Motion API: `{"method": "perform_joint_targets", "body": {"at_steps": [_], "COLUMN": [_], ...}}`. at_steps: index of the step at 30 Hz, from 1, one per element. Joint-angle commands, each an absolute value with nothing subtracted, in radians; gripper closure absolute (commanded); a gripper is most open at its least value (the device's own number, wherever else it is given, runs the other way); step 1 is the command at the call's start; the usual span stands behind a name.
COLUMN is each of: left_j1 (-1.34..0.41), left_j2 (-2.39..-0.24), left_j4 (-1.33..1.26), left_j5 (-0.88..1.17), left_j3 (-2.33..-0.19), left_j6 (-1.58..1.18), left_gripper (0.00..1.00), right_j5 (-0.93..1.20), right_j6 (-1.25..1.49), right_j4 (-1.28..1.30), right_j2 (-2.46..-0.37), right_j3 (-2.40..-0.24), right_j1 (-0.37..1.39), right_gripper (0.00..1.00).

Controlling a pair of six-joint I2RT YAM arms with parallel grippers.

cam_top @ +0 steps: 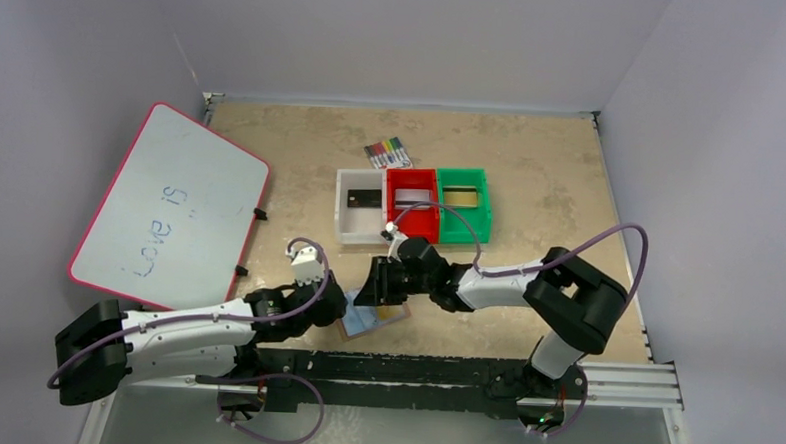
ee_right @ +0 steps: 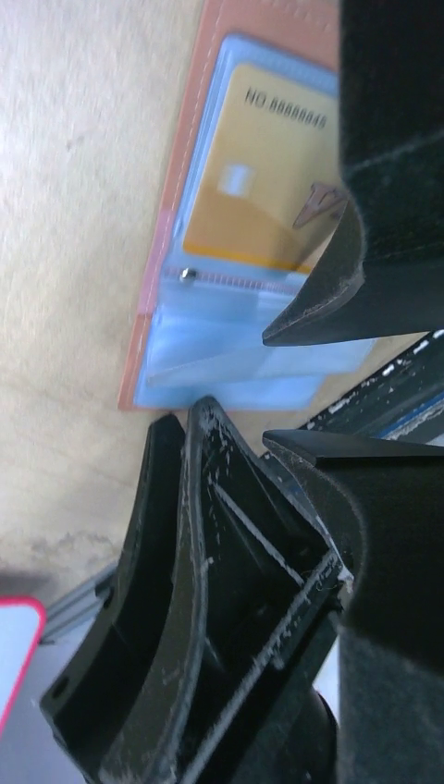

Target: Take the credit cards out of the card holder

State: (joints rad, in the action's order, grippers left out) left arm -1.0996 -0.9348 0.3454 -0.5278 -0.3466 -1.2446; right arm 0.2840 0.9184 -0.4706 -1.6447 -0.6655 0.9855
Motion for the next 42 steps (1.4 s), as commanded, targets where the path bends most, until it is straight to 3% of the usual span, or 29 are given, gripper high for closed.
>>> {"method": "perform_joint_targets", "body": {"at_steps": [1,15,20,23,29,42], "left_j1": [-1.094,-1.095,-1.095,-1.095,-1.094,-1.094], "left_j2": [-0.904,-0.700,-0.603,-0.562,-0.603,-0.961], "left_j4": [0.350,0.681,0.680,0.636,0.455,0.029], "left_j5": [-0.556,-0.736,-0.737,-0.707,-0.591,-0.382], "left_j3": [-0.358,-0.447,-0.444,-0.439,-0.436,-0.426], "left_j6": [-1.251,-1.349,-1.352,-1.320,-1.236,-1.224], "left_gripper": [0.66,0.64,0.62,0.60,0.57,0.56], "right_j5": [0.377,0.483,0.294,0.136,-0.144,0.110], "right_j6": [0.945,0.896,0.855,0.853,0.901,0.823], "right_j4": [-0.626,-0.687,-0.549,-0.368,-0.077,-0.210], "right_j2": [-1.656,-1.730,-1.645,-1.546,-1.413,-1.431], "right_j3": [-0.669,-0.739,-0.745,-0.737,-0.719,-0.627], "right_j1": [0.994,1.058,1.076,1.075,1.058,0.938], "right_gripper": [0.59,0.59,0.59,0.58,0.47,0.57]}}
